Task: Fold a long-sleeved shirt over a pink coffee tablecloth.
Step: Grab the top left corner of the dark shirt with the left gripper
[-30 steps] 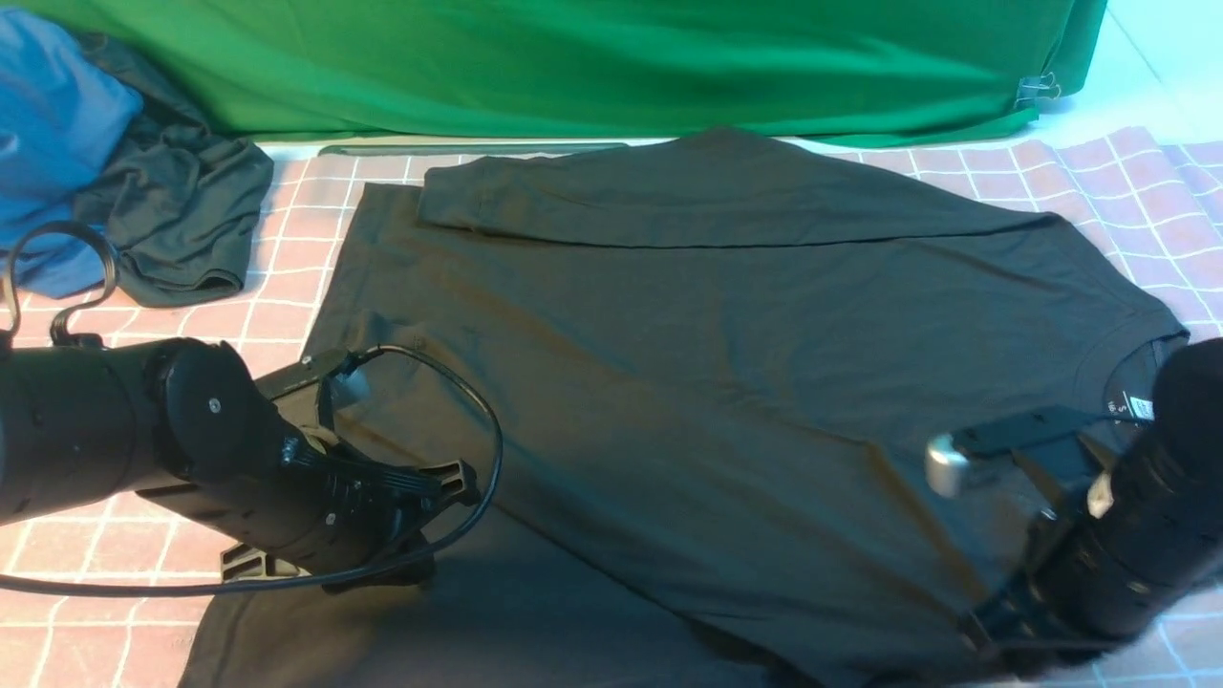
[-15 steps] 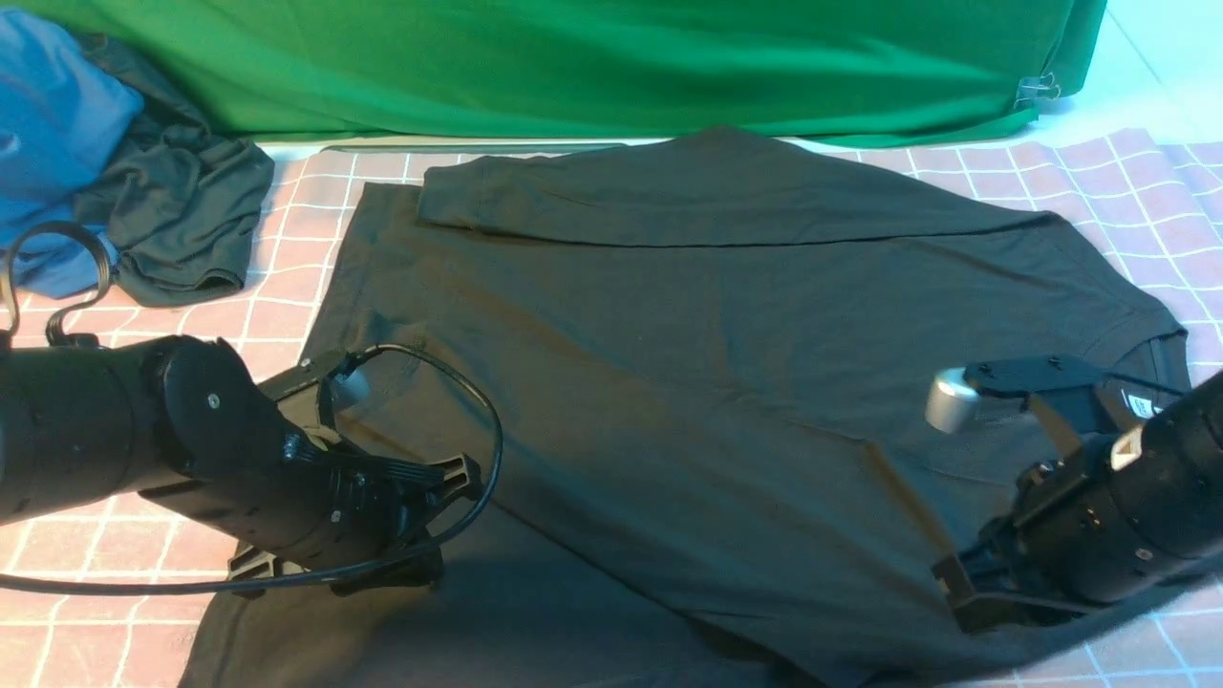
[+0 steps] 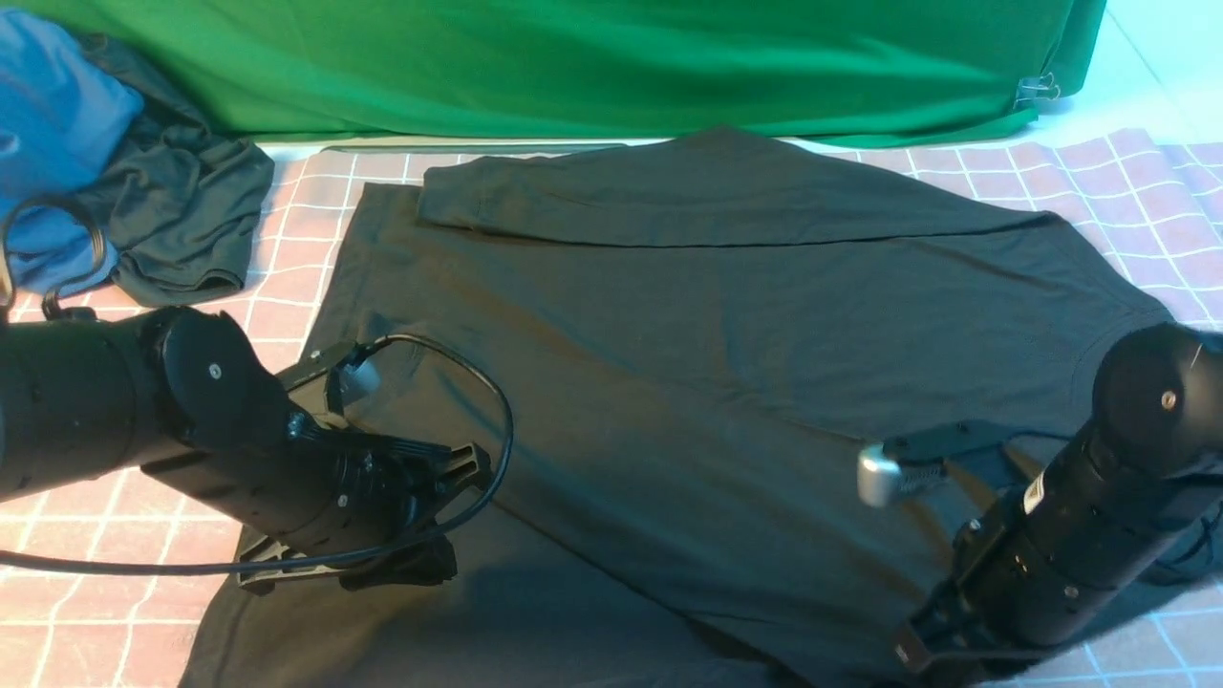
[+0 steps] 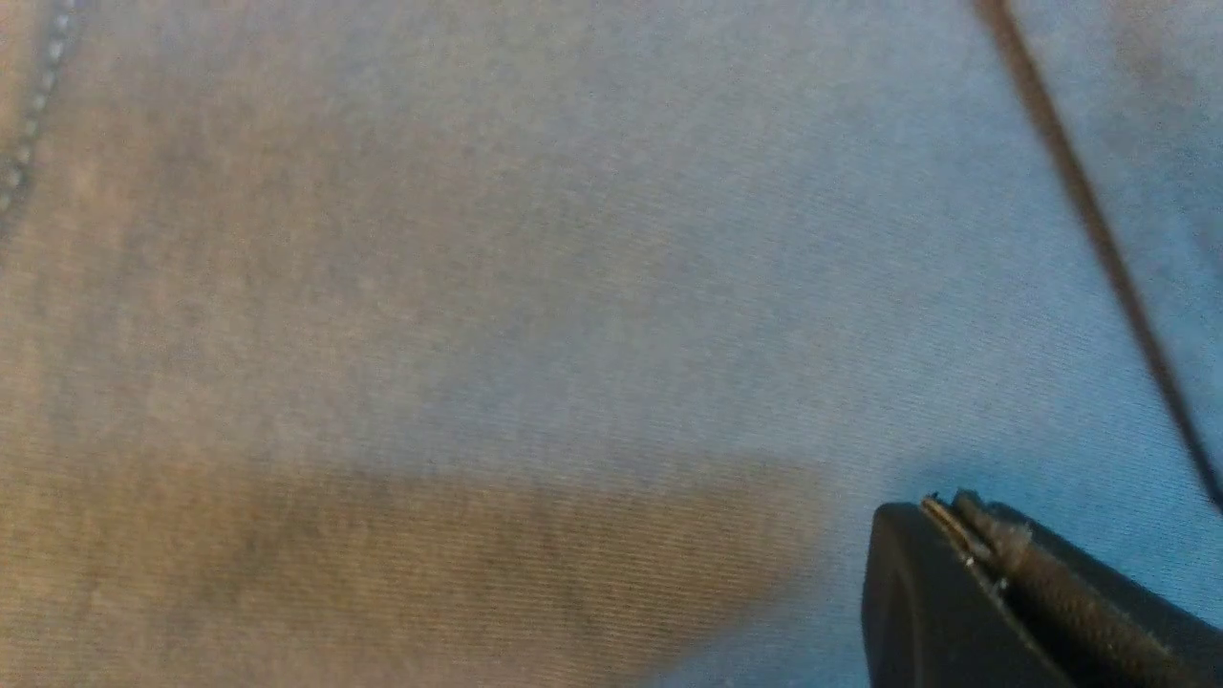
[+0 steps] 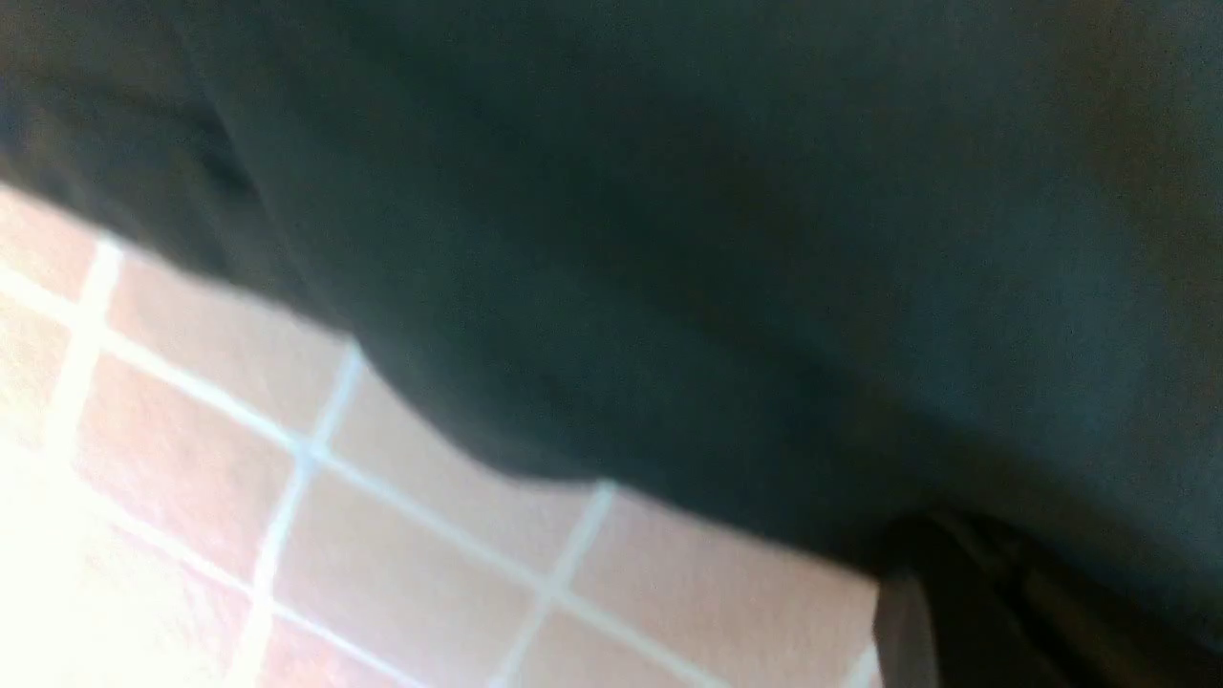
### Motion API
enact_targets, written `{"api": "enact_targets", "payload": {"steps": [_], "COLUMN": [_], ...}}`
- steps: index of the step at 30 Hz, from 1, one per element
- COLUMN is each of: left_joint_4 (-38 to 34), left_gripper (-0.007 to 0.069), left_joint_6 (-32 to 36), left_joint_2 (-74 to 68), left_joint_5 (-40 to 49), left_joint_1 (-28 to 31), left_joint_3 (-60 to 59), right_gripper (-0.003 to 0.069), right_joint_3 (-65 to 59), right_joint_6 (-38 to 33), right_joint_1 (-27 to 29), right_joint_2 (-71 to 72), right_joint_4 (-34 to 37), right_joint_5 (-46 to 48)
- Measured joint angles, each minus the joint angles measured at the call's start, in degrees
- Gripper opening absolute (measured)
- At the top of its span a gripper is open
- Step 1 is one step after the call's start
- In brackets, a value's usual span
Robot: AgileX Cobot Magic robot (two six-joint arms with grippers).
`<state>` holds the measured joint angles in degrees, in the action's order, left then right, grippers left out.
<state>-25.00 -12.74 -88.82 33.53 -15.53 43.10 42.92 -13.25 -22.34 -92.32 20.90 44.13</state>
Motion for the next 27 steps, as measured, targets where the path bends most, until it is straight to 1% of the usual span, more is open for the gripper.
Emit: {"api": "enact_targets", "payload": {"steps": [1, 4, 7, 10, 12, 16, 17, 20, 21, 22, 23, 25, 26, 27], "left_joint_4": [0.13, 0.31, 0.57, 0.57, 0.57, 0.7, 1.25, 4.33, 5.19, 6.99, 7.87, 11.09, 11.74, 12.44], "left_gripper": [0.0013, 0.0013, 0.0013, 0.0013, 0.0013, 0.0013, 0.0013, 0.0013, 0.0013, 0.0013, 0.0013, 0.0013, 0.0013, 0.0013], "left_joint_6": [0.0, 0.0, 0.0, -0.02, -0.07, -0.07, -0.07, -1.92, -3.3, -5.36, -5.92, -9.42, -10.29, -11.54], "left_joint_2": [0.11, 0.76, 1.64, 2.27, 2.31, 2.31, 2.31, 2.28, 2.15, 1.78, 1.45, -1.0, -2.29, -4.62], "left_joint_5": [0.31, 0.44, 0.92, 3.76, 6.27, 8.99, 8.94, 9.07, 9.64, 11.23, 12.28, 16.15, 17.13, 18.46], "left_joint_1": [0.0, 0.0, 0.0, 0.0, 0.0, 0.0, 0.0, 0.12, 0.29, 0.85, 1.27, 3.66, 4.75, 6.61], "left_joint_3": [0.0, 0.0, 0.2, 2.11, 4.39, 9.75, 11.61, 16.17, 17.5, 21.45, 23.41, 32.44, 34.85, 39.78], "right_gripper": [0.0036, 0.0036, 0.0036, 0.0036, 0.0036, 0.0036, 0.0036, 0.0036, 0.0036, 0.0036, 0.0036, 0.0036, 0.0036, 0.0036], "right_joint_3": [-0.64, -1.43, -1.62, -1.62, -1.33, 2.3, 3.99, 6.56, 6.88, 7.11, 7.11, 7.22, 7.27, 7.41], "right_joint_6": [1.6, 5.06, 6.15, 6.59, 7.05, 7.21, 6.82, 5.47, 5.17, 4.89, 4.6, 4.25, 4.14, 4.08], "right_joint_1": [-0.22, -0.27, -0.27, -0.27, 0.58, 5.43, 7.59, 11.09, 11.55, 12.19, 12.34, 12.47, 12.47, 12.47], "right_joint_2": [0.34, 1.45, 3.57, 7.11, 9.88, 11.11, 10.19, 7.59, 6.98, 6.53, 6.53, 7.51, 8.11, 9.23], "right_joint_4": [-2.43, -6.59, -7.94, -8.68, -8.92, -9.1, -9.15, -9.43, -9.52, -9.65, -9.72, -9.74, -9.61, -9.43], "right_joint_5": [0.85, 2.29, 2.46, 1.56, 0.2, -0.71, -0.98, -0.46, -0.06, 0.61, 0.92, 2.0, 2.18, 2.42]}}
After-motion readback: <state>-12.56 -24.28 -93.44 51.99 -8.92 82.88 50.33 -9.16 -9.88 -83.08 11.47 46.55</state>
